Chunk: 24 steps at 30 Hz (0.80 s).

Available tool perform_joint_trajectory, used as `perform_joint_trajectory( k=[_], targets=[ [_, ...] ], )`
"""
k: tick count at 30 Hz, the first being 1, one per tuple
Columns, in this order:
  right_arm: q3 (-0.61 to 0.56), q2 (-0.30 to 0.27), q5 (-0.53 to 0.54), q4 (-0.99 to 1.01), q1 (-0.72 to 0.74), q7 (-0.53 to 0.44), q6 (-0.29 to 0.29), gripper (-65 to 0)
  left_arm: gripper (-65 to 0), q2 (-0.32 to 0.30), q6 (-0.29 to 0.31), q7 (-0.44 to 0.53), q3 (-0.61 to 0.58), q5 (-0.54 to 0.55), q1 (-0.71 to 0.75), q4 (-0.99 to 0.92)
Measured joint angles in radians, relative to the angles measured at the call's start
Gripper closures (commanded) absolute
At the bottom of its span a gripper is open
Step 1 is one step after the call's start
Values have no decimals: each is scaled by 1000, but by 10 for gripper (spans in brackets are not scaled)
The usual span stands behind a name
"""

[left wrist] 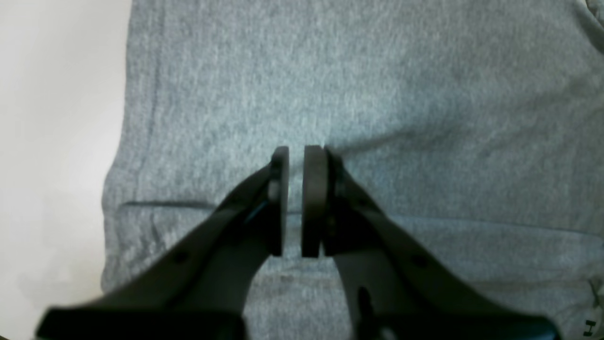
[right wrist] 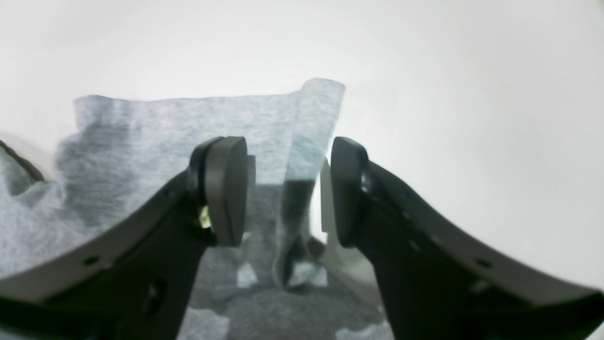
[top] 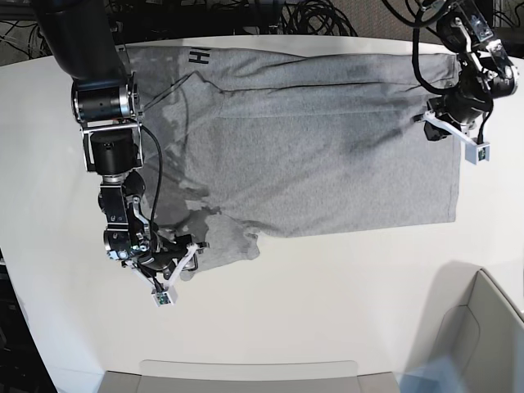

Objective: Fold the T-shirt properly
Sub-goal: 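Move the right gripper to the hem corner beside the sleeve and grasp, then move the left gripper down to the opposite hem corner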

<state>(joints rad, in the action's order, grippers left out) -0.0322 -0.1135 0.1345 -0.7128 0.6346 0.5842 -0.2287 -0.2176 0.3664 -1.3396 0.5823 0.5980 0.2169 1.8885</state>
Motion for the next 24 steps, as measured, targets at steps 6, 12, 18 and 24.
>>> perform_joint_trajectory(
  k=[6,12,18,24],
  targets=[
    [1,-5,-3,74,-23,-69,72,-280,-54,-1,0,0,0,-3,2,0],
    [1,-30,3,186,9,-140,72,-280,-54,0,-2,0,0,-3,2,0],
    [-40,-24,1,264,37,-212,65,-280,-54,0,-2,0,0,-3,2,0],
    [-129,21,-2,281,58,-214,52,-280,-55,0,-2,1,0,-3,2,0]
  ],
)
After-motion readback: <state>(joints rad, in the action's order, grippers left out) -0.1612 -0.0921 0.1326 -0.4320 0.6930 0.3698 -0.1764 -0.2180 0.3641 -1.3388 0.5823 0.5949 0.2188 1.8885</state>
